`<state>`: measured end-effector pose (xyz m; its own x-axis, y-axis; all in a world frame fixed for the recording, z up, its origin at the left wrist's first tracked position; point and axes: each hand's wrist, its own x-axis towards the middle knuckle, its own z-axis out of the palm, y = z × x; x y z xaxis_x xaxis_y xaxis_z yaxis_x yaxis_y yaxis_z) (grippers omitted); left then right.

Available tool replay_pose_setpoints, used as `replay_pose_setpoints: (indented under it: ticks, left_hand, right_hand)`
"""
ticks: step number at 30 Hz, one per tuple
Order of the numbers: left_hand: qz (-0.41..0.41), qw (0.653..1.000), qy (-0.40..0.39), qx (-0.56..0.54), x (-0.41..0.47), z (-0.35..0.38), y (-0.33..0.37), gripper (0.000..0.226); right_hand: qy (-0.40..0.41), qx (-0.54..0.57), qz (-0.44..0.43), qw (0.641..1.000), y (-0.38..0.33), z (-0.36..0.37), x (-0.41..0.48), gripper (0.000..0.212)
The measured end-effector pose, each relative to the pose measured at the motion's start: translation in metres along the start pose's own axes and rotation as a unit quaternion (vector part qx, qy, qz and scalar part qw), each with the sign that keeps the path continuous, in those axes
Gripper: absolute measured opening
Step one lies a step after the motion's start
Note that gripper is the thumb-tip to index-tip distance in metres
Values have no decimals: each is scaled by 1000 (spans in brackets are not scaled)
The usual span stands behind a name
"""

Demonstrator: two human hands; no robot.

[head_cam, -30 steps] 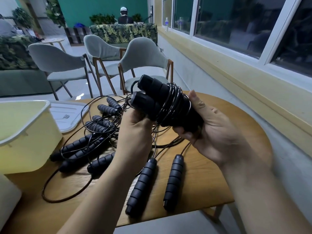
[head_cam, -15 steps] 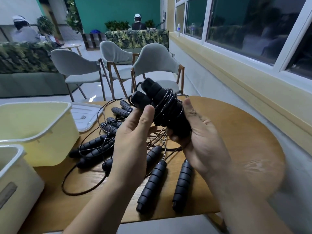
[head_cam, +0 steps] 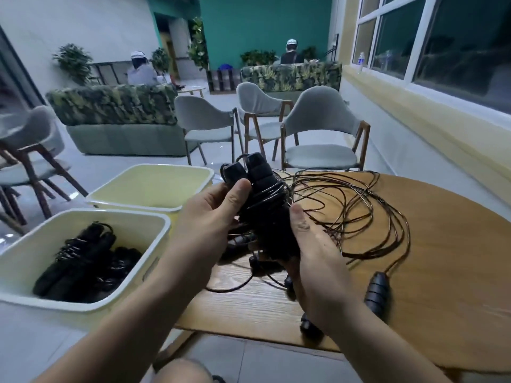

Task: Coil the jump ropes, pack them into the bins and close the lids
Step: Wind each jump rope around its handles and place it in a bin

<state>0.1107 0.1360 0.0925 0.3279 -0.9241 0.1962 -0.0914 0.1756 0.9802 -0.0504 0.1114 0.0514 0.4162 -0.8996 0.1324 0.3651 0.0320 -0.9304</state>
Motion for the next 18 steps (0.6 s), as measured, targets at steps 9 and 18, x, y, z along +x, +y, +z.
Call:
replay_pose_setpoints:
  ticks: [9,18]
  left_hand:
    - [18,987,38,158,10,-131,22,49]
    - [-80,948,13,309,32,-250,6,28]
  right_hand:
    - [-74,-136,14,988,18,57,24,33]
    - [-121,-296,-7,947,36,94,56,24]
